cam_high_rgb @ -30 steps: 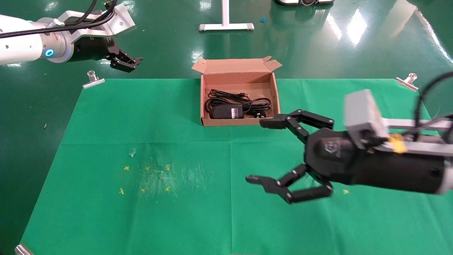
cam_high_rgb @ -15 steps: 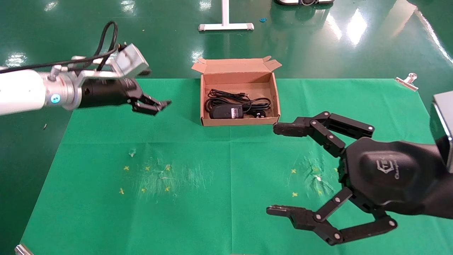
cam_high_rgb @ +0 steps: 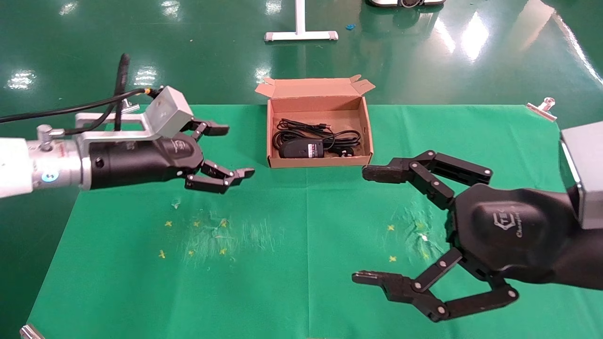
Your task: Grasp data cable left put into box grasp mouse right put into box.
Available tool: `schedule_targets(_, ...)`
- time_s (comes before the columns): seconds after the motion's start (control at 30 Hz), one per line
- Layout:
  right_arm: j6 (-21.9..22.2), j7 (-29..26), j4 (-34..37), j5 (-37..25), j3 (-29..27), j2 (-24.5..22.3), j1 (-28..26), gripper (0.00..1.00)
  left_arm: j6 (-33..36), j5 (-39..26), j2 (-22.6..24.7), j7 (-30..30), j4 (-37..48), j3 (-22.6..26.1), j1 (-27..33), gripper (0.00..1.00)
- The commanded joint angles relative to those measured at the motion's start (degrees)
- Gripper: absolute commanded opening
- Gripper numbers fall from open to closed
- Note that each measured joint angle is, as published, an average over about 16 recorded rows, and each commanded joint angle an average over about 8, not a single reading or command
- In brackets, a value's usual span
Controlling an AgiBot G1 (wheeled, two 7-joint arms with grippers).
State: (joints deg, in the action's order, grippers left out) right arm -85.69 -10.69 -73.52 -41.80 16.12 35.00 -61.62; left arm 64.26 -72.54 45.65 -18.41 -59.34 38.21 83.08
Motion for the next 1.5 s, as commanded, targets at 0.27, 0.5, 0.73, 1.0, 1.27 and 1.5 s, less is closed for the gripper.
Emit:
schedule_targets(0.27,0.02,0.02,0.0,0.03,0.04,-0.02,-0.01,1.0,6.82,9.76,-3.38,2.44,-4.53,-7.06,-6.85,1.0)
schedule_targets(0.5,0.03,0.04,0.0,0.05,0.07,-0.03,-0.02,1.0,12.14,17.38,-6.02,4.34,-8.06,-12.57,-12.19,1.0)
schedule_targets(0.73,0.04,0.05,0.0,0.07,0.1,-0.04,-0.02,1.0,17.43,24.94,-8.64,6.23,-11.58,-18.04,-17.49,1.0)
schedule_targets(1.0,0.02,0.07,0.01,0.12,0.11,-0.07,0.0,1.0,22.36,31.99,-11.08,7.94,-14.87,-23.17,-22.46,1.0)
schedule_targets(1.27,0.03,0.07,0.02,0.13,0.12,-0.07,-0.01,1.0,22.84,32.76,-11.35,8.06,-15.19,-23.68,-22.97,1.0)
schedule_targets(1.5,0.05,0.07,0.02,0.1,0.12,-0.06,-0.01,1.0,22.23,31.86,-11.05,7.89,-14.77,-23.03,-22.34,1.0)
